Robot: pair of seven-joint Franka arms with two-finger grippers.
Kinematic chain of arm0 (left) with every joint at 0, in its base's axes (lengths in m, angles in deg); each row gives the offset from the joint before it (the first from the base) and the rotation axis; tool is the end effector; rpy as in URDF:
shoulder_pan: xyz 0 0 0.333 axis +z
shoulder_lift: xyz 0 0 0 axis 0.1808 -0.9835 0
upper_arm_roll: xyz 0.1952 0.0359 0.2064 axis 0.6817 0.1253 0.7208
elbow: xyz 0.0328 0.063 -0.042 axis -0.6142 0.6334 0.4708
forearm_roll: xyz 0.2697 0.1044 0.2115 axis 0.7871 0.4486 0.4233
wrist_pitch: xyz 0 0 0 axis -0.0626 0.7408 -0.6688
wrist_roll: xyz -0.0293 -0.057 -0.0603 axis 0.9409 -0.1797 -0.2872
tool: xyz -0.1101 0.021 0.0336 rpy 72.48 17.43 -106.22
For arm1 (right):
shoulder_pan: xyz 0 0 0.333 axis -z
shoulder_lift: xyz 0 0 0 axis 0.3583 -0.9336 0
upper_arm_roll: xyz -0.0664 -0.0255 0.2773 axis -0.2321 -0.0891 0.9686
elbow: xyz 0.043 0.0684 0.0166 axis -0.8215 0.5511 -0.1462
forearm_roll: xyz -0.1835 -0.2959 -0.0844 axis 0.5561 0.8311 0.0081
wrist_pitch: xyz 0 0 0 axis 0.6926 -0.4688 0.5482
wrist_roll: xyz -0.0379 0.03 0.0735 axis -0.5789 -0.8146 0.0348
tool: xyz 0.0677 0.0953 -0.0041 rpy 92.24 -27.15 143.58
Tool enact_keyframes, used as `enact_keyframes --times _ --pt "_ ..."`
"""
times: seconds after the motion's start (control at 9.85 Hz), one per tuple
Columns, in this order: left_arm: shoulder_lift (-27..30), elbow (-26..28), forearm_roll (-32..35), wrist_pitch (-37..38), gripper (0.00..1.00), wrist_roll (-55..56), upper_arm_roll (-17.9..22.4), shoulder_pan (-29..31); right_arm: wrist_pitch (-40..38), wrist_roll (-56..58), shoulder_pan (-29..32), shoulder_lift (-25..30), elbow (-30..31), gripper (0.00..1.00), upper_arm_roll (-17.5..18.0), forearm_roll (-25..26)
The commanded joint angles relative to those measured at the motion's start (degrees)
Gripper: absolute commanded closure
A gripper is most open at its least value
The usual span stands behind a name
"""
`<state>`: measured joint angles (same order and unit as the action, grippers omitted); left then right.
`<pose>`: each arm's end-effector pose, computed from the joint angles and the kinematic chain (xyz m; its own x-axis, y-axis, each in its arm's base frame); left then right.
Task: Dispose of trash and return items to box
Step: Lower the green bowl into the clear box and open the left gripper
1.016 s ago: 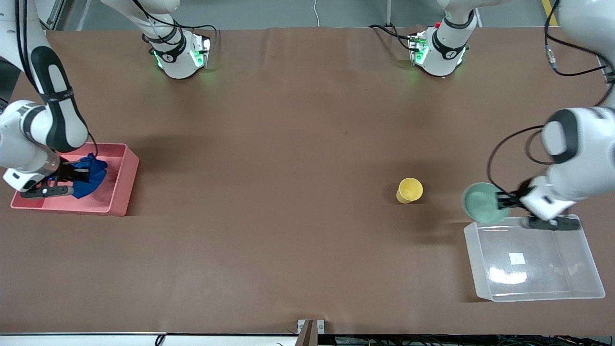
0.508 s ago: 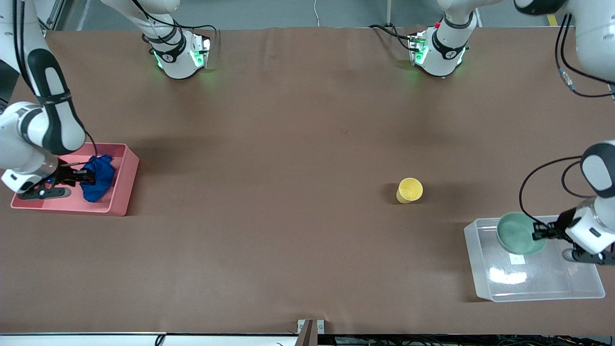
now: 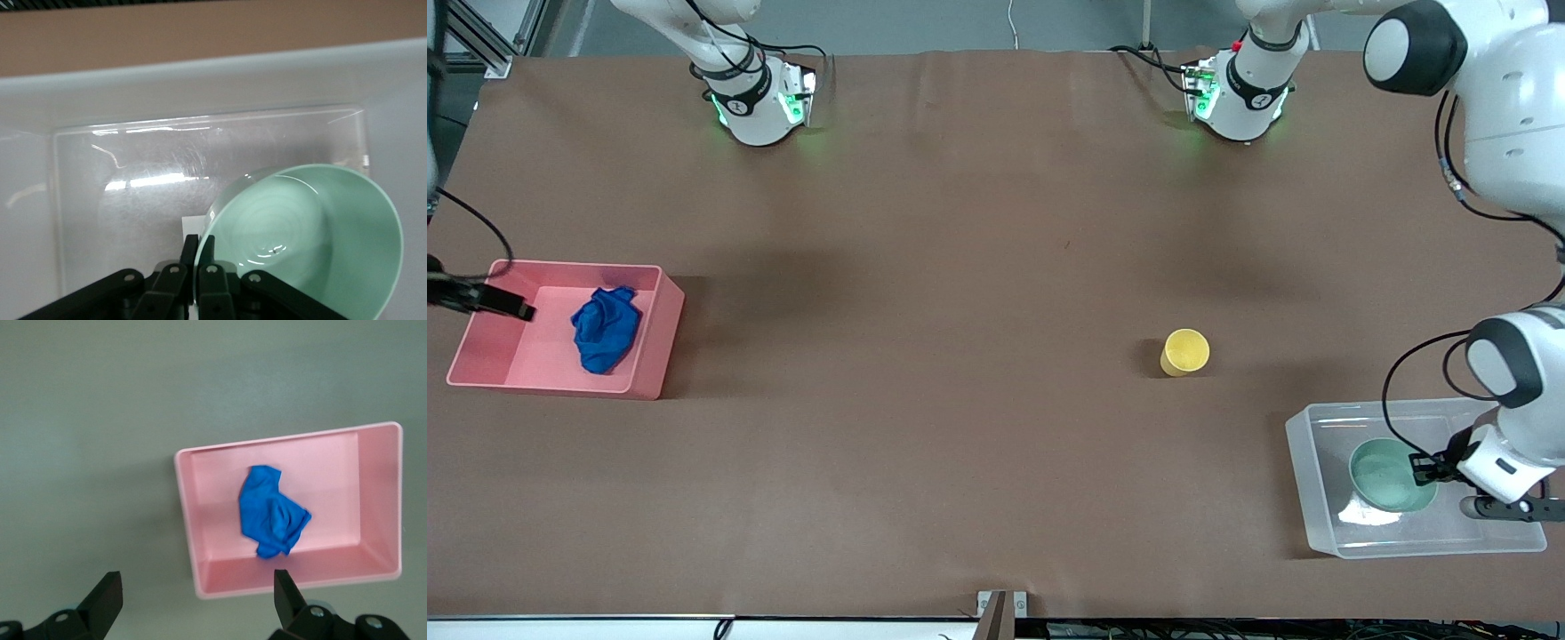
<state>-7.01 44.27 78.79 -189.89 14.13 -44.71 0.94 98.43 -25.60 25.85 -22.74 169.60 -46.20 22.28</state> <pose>0.7133 0.1250 0.2417 0.9793 -0.0535 0.1953 -0.0509 -0.9985 -0.0181 0.5439 -0.1354 0.5087 0.9788 -0.1955 -0.0610 -0.1972 -0.9801 -0.0227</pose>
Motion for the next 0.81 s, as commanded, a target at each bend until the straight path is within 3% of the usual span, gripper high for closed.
enact_keyframes --times 0.0,0.1,0.2,0.3,0.41,0.71 --pt "-3.25 -1.22 0.8 -1.31 0.88 2.63 0.61 -0.72 -10.02 -3.0 -0.29 1.82 -8.13 0.0 0.26 -0.43" --pt "-3.17 -0.78 0.97 -1.22 0.71 4.82 0.61 -0.98 -12.24 -2.82 -0.2 5.49 -8.24 0.0 0.35 -0.43" --pt "-2.38 -0.61 1.32 -1.22 0.44 4.85 0.7 -1.33 -13.31 -2.74 0.24 9.27 -5.98 0.0 1.48 -0.25" --pt "-0.46 -0.6 1.41 -0.96 0.34 4.76 0.7 -1.51 -13.58 -3.17 0.59 10.35 -4.31 0.0 3.67 2.01" --pt "2.17 0.09 1.41 1.04 0.28 4.5 0.44 -1.6 -13.93 -3.43 1.81 10.97 -4.2 0.0 5.17 2.82" --pt "15.16 5.61 1.5 14.56 0.18 3.27 -0.87 -4.32 -12.18 -3.53 1.21 10.89 -4.11 0.0 5.1 2.74"
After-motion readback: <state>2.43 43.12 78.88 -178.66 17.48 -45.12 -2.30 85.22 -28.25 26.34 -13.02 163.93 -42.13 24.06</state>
